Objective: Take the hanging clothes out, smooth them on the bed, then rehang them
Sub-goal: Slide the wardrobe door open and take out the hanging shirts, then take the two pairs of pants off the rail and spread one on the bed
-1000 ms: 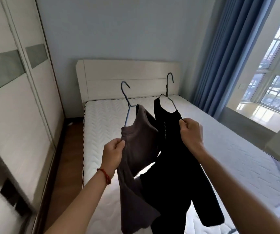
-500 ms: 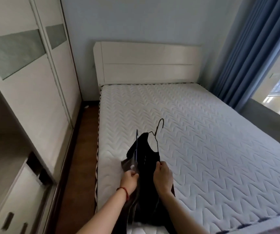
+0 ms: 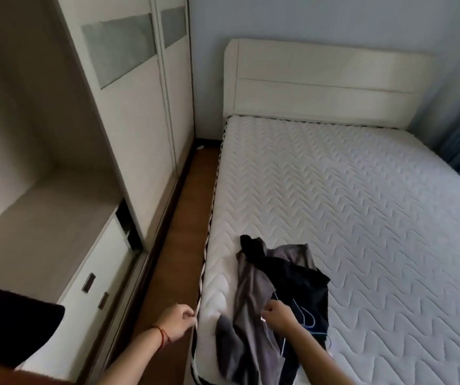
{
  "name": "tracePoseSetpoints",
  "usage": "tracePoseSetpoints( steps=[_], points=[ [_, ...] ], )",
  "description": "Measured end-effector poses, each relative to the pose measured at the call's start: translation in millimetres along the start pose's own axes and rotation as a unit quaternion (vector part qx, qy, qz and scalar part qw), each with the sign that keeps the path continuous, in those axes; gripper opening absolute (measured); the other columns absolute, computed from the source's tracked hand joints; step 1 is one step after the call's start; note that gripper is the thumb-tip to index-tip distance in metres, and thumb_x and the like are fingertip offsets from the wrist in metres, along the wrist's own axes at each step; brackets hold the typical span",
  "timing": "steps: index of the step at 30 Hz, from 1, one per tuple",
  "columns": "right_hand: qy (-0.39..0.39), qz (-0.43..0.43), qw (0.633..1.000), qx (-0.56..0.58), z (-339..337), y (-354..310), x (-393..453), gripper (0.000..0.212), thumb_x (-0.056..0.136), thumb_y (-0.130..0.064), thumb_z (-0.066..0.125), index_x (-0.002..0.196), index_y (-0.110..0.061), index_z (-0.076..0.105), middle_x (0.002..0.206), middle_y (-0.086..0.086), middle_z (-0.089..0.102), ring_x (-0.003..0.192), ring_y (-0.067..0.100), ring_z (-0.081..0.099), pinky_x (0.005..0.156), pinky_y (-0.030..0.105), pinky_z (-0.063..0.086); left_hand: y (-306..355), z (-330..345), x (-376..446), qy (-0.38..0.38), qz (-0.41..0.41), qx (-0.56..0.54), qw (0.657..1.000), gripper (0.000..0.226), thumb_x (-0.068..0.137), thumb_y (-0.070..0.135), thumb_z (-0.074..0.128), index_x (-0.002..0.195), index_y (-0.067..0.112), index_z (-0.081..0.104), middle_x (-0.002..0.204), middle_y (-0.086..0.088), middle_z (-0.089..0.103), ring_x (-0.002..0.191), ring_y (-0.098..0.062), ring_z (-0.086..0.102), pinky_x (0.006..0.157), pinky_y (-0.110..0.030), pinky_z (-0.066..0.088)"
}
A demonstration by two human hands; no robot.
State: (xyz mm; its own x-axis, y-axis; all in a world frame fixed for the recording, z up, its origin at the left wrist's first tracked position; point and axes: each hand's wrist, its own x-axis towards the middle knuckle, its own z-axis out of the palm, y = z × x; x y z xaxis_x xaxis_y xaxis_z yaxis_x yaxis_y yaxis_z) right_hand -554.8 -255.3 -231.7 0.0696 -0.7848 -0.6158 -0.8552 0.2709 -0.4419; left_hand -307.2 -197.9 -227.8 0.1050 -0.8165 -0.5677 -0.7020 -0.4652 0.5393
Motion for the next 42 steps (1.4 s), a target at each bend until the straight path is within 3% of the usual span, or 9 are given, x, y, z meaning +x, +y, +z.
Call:
tracePoseSetpoints(
  steps=[4,6,9,13,17,24,30,37,42],
  points=[
    [-0.031,-0.053,0.995,-0.077,25,-41,15,0.022,0.087,-0.020,0.045,0.065,-0.017,0.048,0.083,0.005,0.059,0.105,0.029,0.059,0.073,0.028,0.038,-64,-35,-28,0.056,-0.064,-0.023,0.996,0.032,0.091,0.027,0.051,0.119,0.014,0.058,0.122,-0.003,0.062,0.113,-0.014,0.057,0.090,-0.017,0.041],
    [-0.040,-0.077,0.992,-0.089,39,-67,18,0.020,0.089,-0.023,0.047,0.097,-0.013,0.062,0.114,0.010,0.064,0.115,0.027,0.055,0.085,0.028,0.042,-93,-51,-40,0.071,-0.094,-0.051,0.992,0.034,0.092,0.027,0.049,0.122,0.013,0.055,0.126,-0.005,0.060,0.117,-0.015,0.055,0.095,-0.020,0.041],
    [-0.057,-0.098,0.989,-0.093,60,-109,19,0.035,0.089,-0.024,0.050,0.121,-0.011,0.057,0.122,0.007,0.062,0.117,0.025,0.056,0.093,0.027,0.042,-129,-72,-59,0.092,-0.130,-0.086,0.983,0.033,0.093,0.027,0.048,0.122,0.013,0.055,0.127,-0.005,0.059,0.118,-0.017,0.054,0.097,-0.023,0.041],
    [-0.068,-0.141,0.982,-0.110,86,-171,26,0.028,0.089,-0.025,0.050,0.113,-0.015,0.061,0.113,0.005,0.066,0.109,0.024,0.058,0.088,0.026,0.043,-167,-103,-69,0.147,-0.145,-0.136,0.969,0.030,0.091,0.026,0.051,0.117,0.012,0.060,0.123,-0.006,0.062,0.114,-0.018,0.057,0.097,-0.026,0.043],
    [-0.066,-0.215,0.970,-0.093,93,-252,31,0.015,0.089,-0.018,0.053,0.075,-0.023,0.056,0.078,-0.003,0.061,0.088,0.024,0.060,0.076,0.029,0.047,-171,-160,-67,0.218,-0.103,-0.163,0.957,0.029,0.092,0.020,0.050,0.116,0.008,0.060,0.121,-0.007,0.063,0.114,-0.018,0.056,0.092,-0.020,0.041],
    [0.001,-0.329,0.944,0.000,66,-381,22,0.028,0.092,-0.018,0.052,0.118,-0.010,0.060,0.111,0.008,0.066,0.107,0.024,0.060,0.084,0.025,0.043,-141,-264,-56,0.333,-0.009,-0.208,0.920,0.030,0.092,0.021,0.050,0.119,0.010,0.057,0.122,-0.007,0.062,0.111,-0.014,0.056,0.089,-0.017,0.039],
    [0.045,-0.387,0.916,0.089,24,-463,13,0.029,0.092,-0.022,0.052,0.119,-0.014,0.060,0.094,-0.002,0.063,0.101,0.020,0.060,0.087,0.028,0.045,-115,-343,-60,0.425,0.070,-0.183,0.884,0.033,0.091,0.023,0.052,0.122,0.011,0.055,0.123,-0.001,0.060,0.105,-0.004,0.051,0.089,-0.016,0.038],
    [0.067,-0.496,0.857,0.124,-21,-558,-12,0.029,0.092,-0.026,0.053,0.119,-0.017,0.060,0.100,-0.002,0.062,0.095,0.011,0.056,0.082,0.023,0.039,-87,-421,-91,0.550,0.121,-0.191,0.804,0.030,0.089,0.016,0.055,0.118,0.011,0.058,0.117,0.003,0.060,0.103,-0.002,0.053,0.077,-0.001,0.038],
    [0.060,-0.583,0.801,0.123,-47,-626,-46,0.027,0.091,-0.025,0.055,0.116,-0.017,0.061,0.104,0.005,0.069,0.099,0.016,0.063,0.086,0.026,0.046,-55,-466,-137,0.640,0.141,-0.149,0.740,0.030,0.088,0.018,0.056,0.118,0.015,0.058,0.113,0.009,0.056,0.106,-0.003,0.052,0.085,-0.009,0.039]
  ],
)
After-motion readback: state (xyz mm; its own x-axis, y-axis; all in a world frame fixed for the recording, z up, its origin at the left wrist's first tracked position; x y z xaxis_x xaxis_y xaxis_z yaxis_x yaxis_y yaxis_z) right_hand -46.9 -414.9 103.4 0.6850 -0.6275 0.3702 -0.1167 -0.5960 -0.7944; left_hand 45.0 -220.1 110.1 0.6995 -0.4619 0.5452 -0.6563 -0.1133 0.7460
